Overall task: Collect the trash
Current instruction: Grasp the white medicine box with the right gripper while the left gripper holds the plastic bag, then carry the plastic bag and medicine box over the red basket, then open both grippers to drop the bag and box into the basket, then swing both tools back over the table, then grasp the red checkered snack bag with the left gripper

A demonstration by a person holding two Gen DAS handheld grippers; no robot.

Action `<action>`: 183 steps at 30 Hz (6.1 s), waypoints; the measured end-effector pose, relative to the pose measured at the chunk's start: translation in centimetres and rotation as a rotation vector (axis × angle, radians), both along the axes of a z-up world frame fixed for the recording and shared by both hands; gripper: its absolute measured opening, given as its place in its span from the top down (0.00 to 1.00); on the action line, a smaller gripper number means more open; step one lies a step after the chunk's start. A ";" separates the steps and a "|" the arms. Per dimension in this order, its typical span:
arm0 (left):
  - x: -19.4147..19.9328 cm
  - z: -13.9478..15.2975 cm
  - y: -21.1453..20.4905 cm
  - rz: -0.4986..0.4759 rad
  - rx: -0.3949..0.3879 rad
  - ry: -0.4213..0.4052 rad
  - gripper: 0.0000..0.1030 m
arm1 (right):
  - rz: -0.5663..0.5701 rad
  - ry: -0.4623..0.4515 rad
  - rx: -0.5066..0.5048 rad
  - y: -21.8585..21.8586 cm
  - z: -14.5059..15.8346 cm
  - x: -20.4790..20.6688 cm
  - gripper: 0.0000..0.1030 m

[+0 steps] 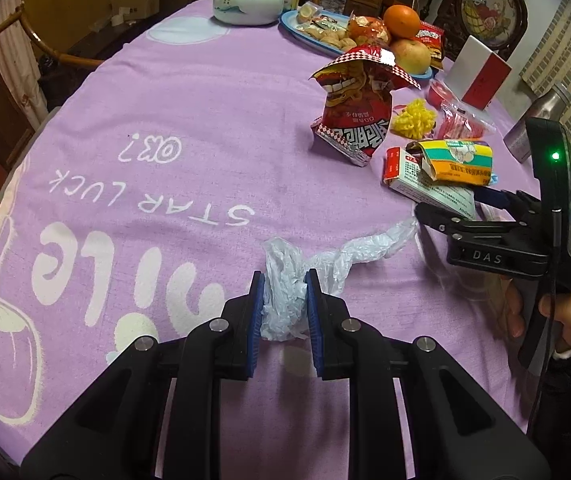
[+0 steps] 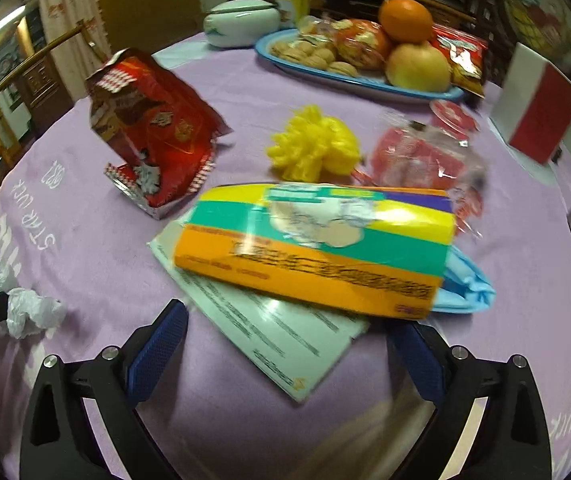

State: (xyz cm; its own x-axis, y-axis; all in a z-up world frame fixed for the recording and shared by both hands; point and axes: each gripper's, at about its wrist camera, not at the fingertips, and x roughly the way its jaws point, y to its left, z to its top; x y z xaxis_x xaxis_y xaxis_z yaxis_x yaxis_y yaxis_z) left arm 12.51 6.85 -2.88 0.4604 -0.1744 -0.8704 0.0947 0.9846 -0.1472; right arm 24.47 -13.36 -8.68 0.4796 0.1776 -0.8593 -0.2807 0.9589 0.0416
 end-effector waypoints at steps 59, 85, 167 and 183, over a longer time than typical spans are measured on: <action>-26.6 5.2 18.7 0.525 0.095 -0.180 0.79 | 0.554 0.011 0.253 20.5 8.6 -24.5 0.42; -37.4 -8.1 38.6 1.006 0.015 0.109 0.79 | 0.974 0.325 0.069 48.1 -2.3 -35.9 0.42; -8.9 5.4 -1.4 0.193 0.283 -0.188 0.21 | -0.022 0.006 0.205 1.8 5.1 -13.2 0.10; 1.4 2.9 -5.1 0.175 0.247 -0.098 0.18 | -0.300 -0.067 0.187 -6.5 3.5 -7.9 0.09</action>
State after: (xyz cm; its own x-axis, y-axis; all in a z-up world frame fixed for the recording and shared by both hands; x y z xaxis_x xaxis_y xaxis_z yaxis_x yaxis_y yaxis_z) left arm 13.91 1.77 0.05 0.5487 0.1259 -0.8265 -0.0774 0.9920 0.0997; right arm 16.53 -19.86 -5.19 0.5885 0.1716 -0.7900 0.0046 0.9765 0.2155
